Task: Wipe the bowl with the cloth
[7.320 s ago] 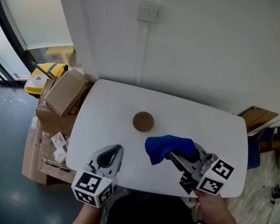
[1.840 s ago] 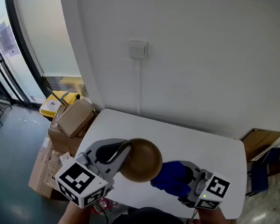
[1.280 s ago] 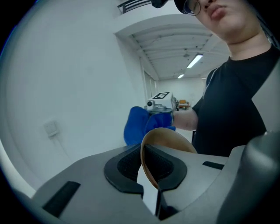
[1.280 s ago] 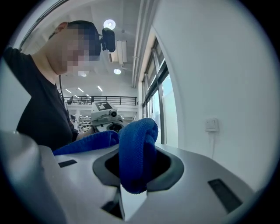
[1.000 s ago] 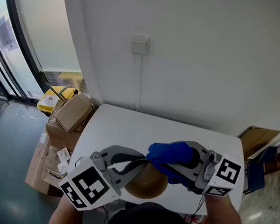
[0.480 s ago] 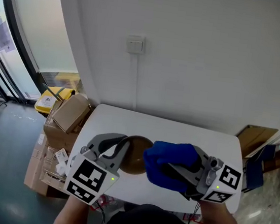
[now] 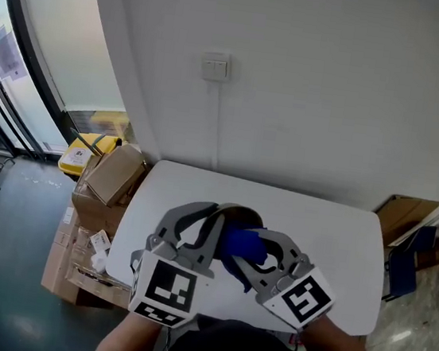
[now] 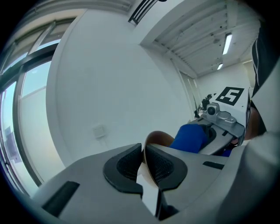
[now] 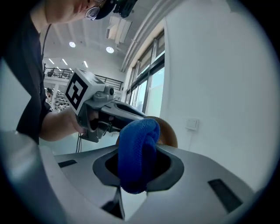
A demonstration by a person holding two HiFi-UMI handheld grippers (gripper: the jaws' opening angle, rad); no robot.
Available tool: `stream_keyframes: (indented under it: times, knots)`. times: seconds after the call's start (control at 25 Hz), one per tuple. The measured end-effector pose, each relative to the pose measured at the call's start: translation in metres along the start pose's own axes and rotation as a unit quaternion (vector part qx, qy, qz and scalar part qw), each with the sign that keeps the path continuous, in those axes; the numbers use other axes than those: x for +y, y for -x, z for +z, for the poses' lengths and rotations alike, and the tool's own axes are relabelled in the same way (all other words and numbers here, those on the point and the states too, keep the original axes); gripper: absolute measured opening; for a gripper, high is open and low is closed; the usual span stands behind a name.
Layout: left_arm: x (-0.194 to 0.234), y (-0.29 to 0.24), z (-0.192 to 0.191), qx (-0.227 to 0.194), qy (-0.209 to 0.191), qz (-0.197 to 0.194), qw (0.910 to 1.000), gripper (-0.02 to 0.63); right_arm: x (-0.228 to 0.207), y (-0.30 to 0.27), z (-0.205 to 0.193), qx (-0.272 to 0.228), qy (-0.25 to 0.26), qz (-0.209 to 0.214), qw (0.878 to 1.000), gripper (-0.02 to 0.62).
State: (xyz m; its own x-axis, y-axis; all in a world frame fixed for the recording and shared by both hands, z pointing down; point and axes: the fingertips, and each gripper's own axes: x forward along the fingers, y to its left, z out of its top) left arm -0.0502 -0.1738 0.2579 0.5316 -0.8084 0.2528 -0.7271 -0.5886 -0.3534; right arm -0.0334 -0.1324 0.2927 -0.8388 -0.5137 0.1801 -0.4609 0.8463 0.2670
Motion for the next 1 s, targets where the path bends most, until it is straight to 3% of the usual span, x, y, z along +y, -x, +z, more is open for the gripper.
stream_keyframes:
  times: [0.16,0.44,0.76,1.0]
  knots:
    - [0.000,-0.004,-0.008,0.012,0.005,-0.005,0.9999,0.032,0.004,-0.002,-0.003,0.001,-0.005,0.020,1.000,0.081]
    - [-0.019,-0.007,-0.026,0.047,-0.028,-0.034,0.9980,0.025,-0.039,0.016,0.020,-0.031,0.024,-0.044,0.998,0.081]
    - [-0.009,-0.009,-0.012,0.027,-0.013,-0.025,0.9992,0.029,-0.040,0.010,0.022,-0.028,0.045,-0.064,0.997,0.081]
    - [0.001,-0.012,-0.001,-0.007,0.024,-0.023,0.9994,0.029,-0.036,0.005,0.009,0.020,0.077,-0.066,0.995,0.081]
